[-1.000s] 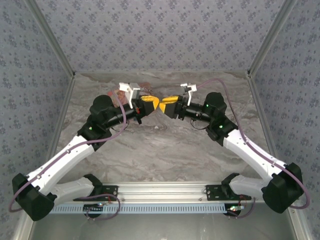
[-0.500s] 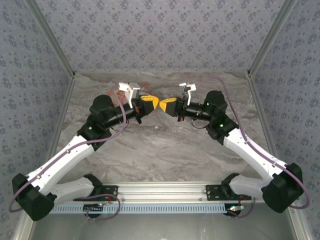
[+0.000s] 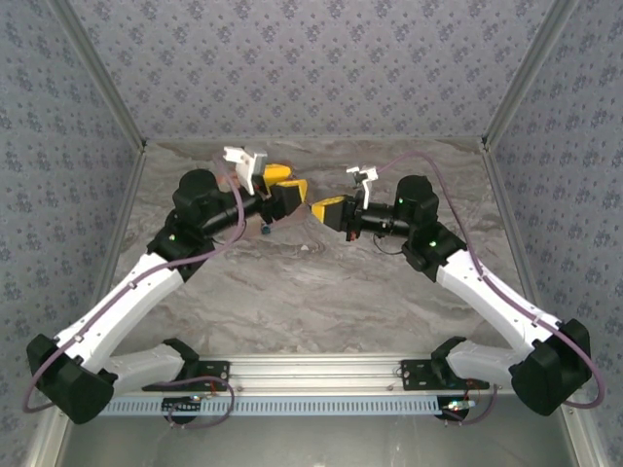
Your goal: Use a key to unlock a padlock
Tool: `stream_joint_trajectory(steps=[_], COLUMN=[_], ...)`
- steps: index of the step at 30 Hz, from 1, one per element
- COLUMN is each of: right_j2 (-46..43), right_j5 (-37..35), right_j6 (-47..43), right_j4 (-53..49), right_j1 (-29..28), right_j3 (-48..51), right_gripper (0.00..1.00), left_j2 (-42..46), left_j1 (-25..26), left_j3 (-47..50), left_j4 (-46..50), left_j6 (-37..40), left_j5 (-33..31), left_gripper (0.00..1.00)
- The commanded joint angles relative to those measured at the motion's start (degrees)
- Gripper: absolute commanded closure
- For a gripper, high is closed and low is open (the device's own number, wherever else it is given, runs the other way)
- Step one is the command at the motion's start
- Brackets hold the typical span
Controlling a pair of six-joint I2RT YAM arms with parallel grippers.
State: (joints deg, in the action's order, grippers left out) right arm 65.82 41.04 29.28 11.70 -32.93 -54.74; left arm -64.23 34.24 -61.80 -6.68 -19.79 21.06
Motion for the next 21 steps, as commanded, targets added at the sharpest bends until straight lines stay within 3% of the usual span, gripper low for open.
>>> stream_joint_trajectory(steps=[1, 3, 9, 14, 21], right_j2=[-2.64, -3.35, -4.7, -6.11, -6.98], right_j5=[-3.23, -4.18, -5.86, -8.82, -11.83], right_j6=[-3.12, -3.73, -5.5, -7.03, -8.93], right_j4=[-4.32, -5.4, -8.87, -12.87, -18.45], right_j1=[0.65, 0.82, 1.02, 1.17, 1.32], right_j3=[0.33, 1.01, 2.41, 2.61, 2.28], right_gripper=[1.0, 1.0, 1.0, 1.0, 1.0], left_j2=[-3.27, -6.62, -21.17, -33.56, -47.93], left_j1=[-3.55, -5.98, -11.4, -11.92, -11.63], left_j3=[-3.54, -5.1, -12.64, -21.16, -33.56], left_j4=[5.49, 7.46, 14.82, 21.64, 29.09], left_j6=[-0.4, 0.06, 1.58, 1.86, 2.04], left_j5=[-4.35, -5.2, -9.63, -14.39, -14.9], left_gripper=[0.25, 0.2, 0.18, 0.18, 0.19])
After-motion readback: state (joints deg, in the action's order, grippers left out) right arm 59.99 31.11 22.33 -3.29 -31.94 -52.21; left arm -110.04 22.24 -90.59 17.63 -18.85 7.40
